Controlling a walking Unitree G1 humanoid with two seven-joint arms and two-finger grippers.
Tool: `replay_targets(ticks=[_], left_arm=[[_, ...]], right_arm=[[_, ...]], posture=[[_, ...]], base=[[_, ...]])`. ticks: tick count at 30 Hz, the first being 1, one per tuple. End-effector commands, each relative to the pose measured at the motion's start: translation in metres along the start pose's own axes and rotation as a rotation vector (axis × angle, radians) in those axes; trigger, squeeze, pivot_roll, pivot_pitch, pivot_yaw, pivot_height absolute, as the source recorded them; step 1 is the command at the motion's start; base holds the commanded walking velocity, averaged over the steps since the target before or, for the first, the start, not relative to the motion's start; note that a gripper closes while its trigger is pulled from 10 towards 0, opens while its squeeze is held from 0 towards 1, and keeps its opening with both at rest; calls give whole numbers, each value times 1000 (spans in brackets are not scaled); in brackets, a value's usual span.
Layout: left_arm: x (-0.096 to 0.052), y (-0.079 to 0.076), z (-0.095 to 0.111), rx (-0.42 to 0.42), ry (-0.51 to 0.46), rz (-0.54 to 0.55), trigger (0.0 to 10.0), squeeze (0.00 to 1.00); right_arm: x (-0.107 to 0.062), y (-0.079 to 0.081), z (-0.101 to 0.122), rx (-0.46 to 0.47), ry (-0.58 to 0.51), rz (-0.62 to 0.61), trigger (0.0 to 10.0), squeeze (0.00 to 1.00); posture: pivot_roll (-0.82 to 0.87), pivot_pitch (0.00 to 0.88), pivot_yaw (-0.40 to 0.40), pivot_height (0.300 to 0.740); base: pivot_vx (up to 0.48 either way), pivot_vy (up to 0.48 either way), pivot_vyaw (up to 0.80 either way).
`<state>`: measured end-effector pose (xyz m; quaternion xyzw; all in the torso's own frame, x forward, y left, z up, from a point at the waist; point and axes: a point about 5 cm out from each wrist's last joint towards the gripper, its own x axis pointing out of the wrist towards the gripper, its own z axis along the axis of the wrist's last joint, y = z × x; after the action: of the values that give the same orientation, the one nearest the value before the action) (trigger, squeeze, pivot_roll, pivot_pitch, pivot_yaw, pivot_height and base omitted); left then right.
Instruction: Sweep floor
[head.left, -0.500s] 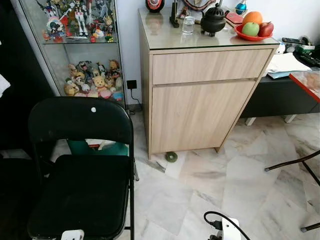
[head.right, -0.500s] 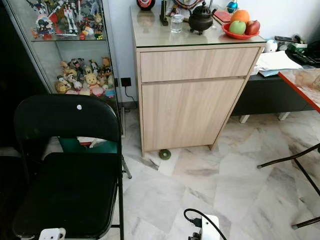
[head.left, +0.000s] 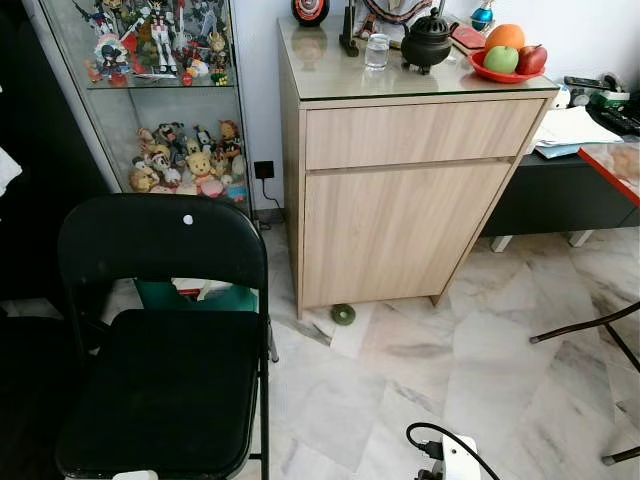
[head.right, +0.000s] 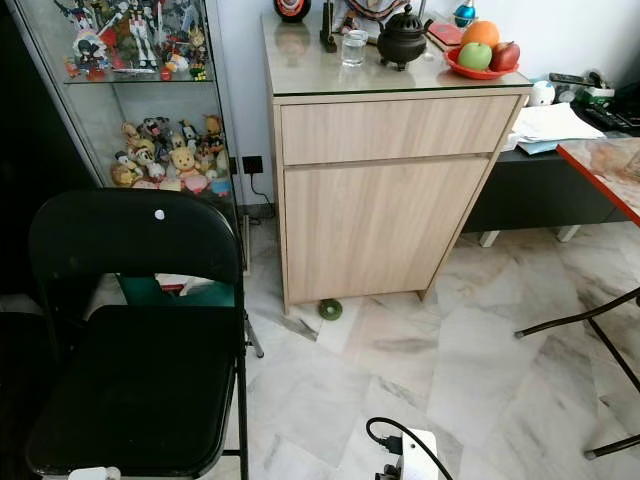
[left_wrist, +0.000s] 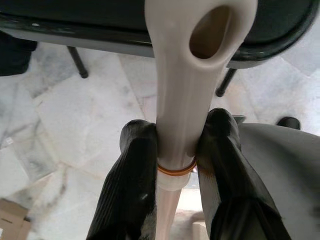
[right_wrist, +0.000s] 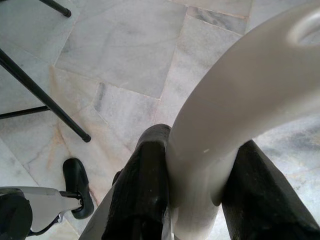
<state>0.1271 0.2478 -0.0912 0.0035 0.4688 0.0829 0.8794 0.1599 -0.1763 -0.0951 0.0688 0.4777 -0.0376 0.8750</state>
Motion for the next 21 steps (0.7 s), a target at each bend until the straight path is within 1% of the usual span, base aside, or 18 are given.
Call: replay_targets(ticks=[1,3,5,8,15,21], left_arm=[[0,-8,-8,18,36,-19,10000,0],[0,-13,-8,21,36,-27,10000,0],[0,-15,-7,20,35,-30,10000,0],[2,-22,-6,26,32,-42,10000,0],[3,-28,-2,30,16,-48,10000,0],[3,-28,0,30,5,-50,10000,0]], right_arm=[[-1,0,-5,33,18,-8,10000,0],[-1,-1,-5,34,17,-11,10000,0],[-1,-1,-4,34,17,-11,10000,0],[0,-2,-3,32,16,-14,10000,0],[0,-1,-2,19,17,-11,10000,0],[0,0,-2,17,18,-8,10000,0]], posture=[[58,35,-63,740],[58,43,-64,740],[58,43,-64,740],[57,47,-65,740],[61,55,-67,740],[64,60,-68,740]], base=[[0,0,0],[0,0,0],[0,0,0],[0,0,0],[0,0,0],[0,0,0]])
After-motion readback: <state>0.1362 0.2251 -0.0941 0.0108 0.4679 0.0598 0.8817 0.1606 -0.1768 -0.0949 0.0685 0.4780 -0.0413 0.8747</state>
